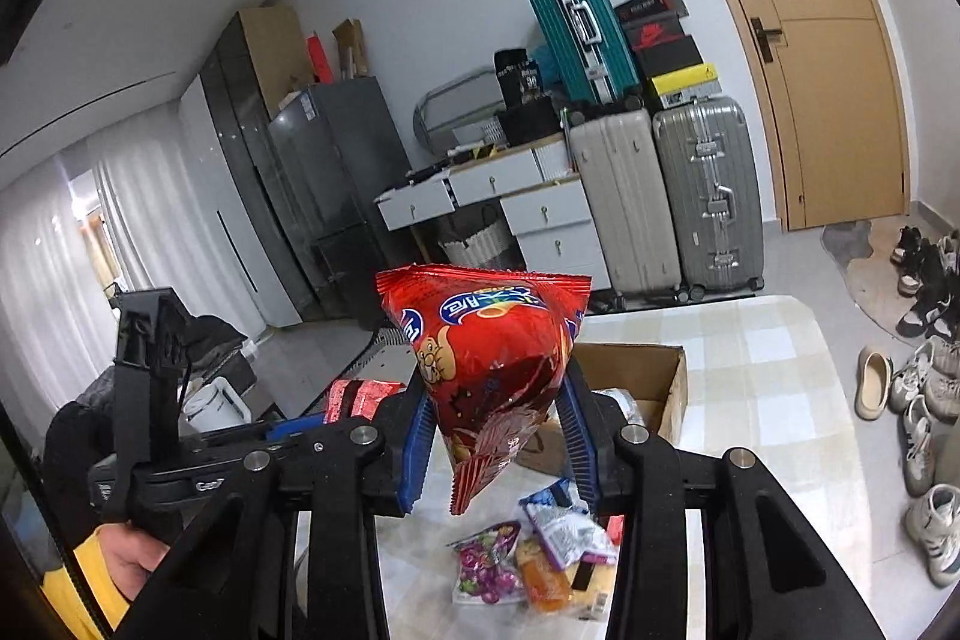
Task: Organize snacks
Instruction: 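Carry both red snacks over the box and open both tools to release them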
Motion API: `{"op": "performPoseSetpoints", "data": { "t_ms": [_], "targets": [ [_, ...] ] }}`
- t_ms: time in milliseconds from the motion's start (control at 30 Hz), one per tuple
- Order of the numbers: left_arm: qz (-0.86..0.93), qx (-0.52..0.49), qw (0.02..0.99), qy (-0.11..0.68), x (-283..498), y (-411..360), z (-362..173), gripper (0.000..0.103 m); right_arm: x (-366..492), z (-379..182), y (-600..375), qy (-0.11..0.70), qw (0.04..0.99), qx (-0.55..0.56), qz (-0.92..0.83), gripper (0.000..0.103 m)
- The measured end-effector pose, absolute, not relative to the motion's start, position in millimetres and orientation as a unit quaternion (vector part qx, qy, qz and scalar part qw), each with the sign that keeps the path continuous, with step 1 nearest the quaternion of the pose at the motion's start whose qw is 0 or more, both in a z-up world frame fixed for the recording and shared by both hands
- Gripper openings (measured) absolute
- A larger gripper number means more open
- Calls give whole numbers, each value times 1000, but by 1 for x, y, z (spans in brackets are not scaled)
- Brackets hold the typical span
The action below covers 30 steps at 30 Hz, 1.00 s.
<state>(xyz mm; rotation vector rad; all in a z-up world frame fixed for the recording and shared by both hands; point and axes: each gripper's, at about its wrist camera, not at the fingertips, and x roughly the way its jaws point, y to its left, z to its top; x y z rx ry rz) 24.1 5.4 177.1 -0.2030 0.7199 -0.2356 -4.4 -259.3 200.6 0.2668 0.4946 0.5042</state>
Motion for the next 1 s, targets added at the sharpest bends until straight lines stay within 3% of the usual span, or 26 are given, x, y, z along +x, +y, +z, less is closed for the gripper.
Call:
{"op": "performPoseSetpoints", "data": {
  "t_ms": [400,1000],
  "targets": [
    [-104,-43,923,367,132,-26,170,42,125,170,-245,316,916,119,215,39],
    [-114,-109,876,456,301,-13,45,41,257,74,-228,404,889,95,194,39]
  ]
}}
